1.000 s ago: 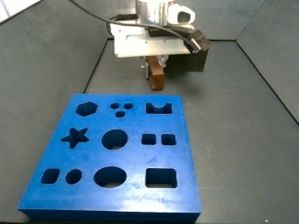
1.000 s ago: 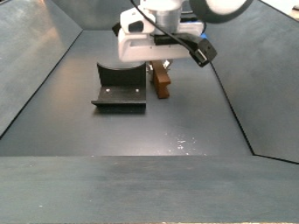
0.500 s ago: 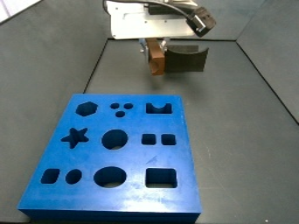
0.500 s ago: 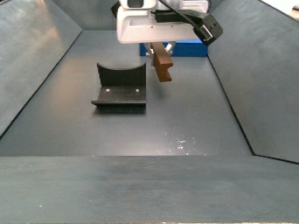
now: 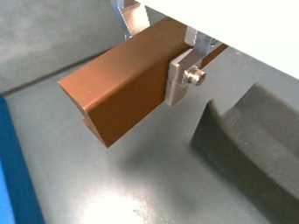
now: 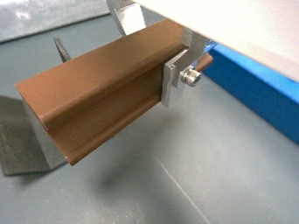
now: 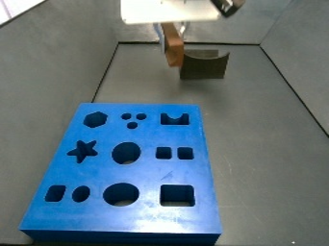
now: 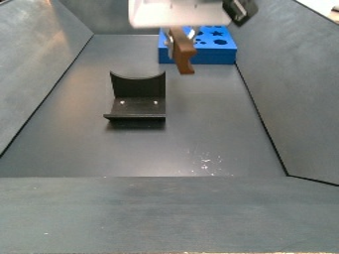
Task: Pick up the arch object. Move up. Place the arch object on the fixture. Regrasp the arch object. Rotate the arch object. Move to above the board. Insert the arch object.
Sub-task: Place the arch object on the fixture.
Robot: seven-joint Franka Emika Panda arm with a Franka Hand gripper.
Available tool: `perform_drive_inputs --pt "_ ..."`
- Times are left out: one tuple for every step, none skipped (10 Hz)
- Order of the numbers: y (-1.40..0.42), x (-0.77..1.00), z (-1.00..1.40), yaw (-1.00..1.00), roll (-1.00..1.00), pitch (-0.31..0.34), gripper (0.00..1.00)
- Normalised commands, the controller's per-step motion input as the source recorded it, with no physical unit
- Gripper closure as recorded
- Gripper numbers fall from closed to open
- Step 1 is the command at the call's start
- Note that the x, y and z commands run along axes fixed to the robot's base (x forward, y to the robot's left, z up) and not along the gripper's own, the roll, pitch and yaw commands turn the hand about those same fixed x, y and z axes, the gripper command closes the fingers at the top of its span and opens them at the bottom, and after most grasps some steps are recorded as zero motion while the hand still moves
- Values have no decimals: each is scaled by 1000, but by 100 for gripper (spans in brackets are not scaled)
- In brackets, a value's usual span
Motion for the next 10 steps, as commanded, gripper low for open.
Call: perform_drive_inputs --pt "-7 -28 1000 26 -74 28 100" --pt "-7 -29 1000 26 -82 27 100" --pt "-7 -34 979 23 -95 34 100" --pt "-5 -29 825 16 -102 37 100" --pt "-3 -19 621 6 -111 43 100" --pt "0 -15 517 0 -114 49 100" --pt "1 -4 315 -7 -125 62 100" --pt "913 975 167 -656 438 -303 100" --pt "858 933 -3 -600 419 -263 100" --pt "735 862 -39 -492 386 -221 100"
